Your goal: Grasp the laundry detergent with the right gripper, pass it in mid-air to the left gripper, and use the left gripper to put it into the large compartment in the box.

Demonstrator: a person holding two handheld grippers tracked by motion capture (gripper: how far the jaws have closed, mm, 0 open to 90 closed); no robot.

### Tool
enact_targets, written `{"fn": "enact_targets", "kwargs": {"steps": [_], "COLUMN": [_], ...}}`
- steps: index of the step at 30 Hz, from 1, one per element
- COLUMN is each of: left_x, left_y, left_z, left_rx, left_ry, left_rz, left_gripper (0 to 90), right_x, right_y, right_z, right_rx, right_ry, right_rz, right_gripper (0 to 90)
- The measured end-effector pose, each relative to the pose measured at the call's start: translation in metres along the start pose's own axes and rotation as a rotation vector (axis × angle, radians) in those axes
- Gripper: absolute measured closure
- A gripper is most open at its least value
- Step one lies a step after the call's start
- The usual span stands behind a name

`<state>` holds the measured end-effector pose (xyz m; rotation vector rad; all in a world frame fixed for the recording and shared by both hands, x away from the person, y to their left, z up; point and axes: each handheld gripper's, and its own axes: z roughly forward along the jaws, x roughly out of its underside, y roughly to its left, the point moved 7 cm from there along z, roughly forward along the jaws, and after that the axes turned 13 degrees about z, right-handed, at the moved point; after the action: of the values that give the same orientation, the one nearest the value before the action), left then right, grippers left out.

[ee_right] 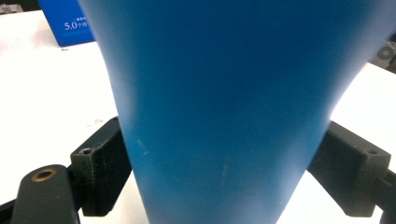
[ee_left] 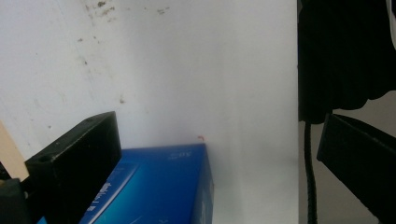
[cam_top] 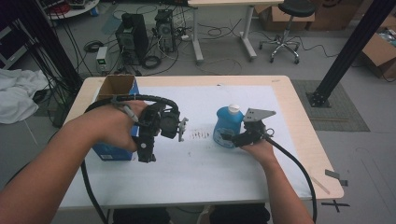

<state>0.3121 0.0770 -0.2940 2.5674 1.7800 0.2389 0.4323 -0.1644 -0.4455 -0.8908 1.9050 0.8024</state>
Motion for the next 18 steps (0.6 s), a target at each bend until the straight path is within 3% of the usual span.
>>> {"fn": "enact_targets", "kwargs": {"steps": [18], "left_x": [0.0], "left_y": [0.0013], "left_z": [0.0001], "left_rx": [0.002], "left_ry": [0.003], "left_rz": [0.005], "left_gripper": [0.3], "right_x": [0.0012], "right_y": [0.0009], "right_z": [-0.0001], "right_rx": [-0.017], "right_ry": [-0.003], "right_rz": [0.005], "right_gripper": [22.2]}}
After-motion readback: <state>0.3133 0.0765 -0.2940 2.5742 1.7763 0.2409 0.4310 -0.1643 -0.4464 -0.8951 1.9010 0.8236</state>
